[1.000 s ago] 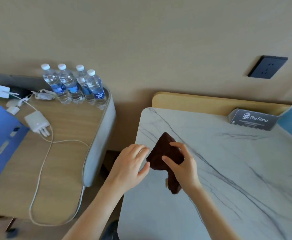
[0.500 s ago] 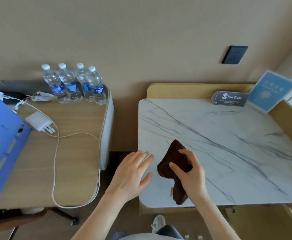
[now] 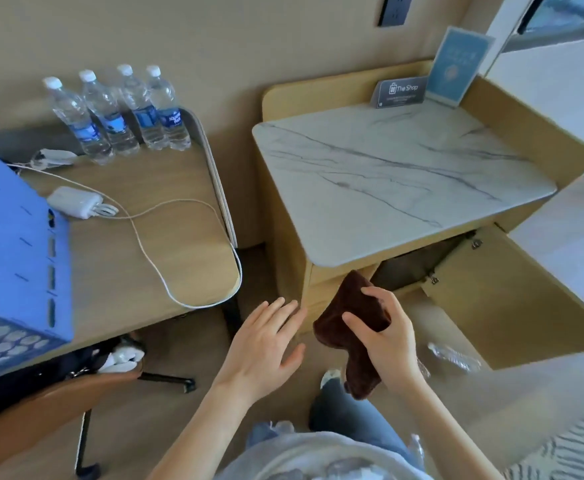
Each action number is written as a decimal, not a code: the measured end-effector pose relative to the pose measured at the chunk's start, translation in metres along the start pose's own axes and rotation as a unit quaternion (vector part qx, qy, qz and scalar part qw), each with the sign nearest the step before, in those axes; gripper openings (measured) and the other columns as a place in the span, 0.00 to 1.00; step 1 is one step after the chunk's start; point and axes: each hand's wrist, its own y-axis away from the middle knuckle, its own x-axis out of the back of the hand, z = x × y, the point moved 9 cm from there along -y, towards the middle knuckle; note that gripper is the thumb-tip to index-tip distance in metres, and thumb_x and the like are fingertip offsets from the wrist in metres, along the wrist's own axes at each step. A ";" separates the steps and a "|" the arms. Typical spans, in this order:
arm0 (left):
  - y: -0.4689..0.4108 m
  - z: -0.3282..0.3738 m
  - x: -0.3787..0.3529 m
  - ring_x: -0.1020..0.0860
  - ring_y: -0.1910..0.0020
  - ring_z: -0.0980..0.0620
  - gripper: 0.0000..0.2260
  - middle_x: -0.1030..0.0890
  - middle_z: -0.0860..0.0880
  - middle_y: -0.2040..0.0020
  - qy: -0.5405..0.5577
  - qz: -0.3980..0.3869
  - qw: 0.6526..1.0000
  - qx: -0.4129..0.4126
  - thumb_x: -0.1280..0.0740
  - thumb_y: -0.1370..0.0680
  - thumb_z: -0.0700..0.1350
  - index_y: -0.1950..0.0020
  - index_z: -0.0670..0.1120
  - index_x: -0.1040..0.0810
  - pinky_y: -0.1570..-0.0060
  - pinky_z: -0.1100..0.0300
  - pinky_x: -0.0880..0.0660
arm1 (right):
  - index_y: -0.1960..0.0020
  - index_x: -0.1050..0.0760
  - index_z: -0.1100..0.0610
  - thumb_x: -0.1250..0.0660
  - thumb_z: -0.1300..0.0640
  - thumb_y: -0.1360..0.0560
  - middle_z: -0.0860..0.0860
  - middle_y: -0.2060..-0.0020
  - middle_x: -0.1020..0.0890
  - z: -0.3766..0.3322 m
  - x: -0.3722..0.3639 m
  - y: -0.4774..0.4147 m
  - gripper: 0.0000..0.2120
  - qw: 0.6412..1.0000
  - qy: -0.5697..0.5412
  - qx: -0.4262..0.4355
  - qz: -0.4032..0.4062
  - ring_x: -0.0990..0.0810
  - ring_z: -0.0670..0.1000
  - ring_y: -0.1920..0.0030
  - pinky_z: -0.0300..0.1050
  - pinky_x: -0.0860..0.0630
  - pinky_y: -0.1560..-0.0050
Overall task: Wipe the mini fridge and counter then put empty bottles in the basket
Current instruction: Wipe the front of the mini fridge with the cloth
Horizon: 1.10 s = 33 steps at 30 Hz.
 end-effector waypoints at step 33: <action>0.150 0.540 -0.101 0.23 0.35 0.46 0.23 0.20 0.48 0.36 0.098 -0.080 0.913 -0.388 0.41 0.24 0.53 0.32 0.45 0.22 0.34 0.49 0.27 | 0.42 0.23 0.45 0.21 0.57 0.30 0.42 0.50 0.17 0.134 0.441 0.466 0.21 0.912 -0.010 -0.118 0.394 0.18 0.47 0.47 0.55 0.21 0.44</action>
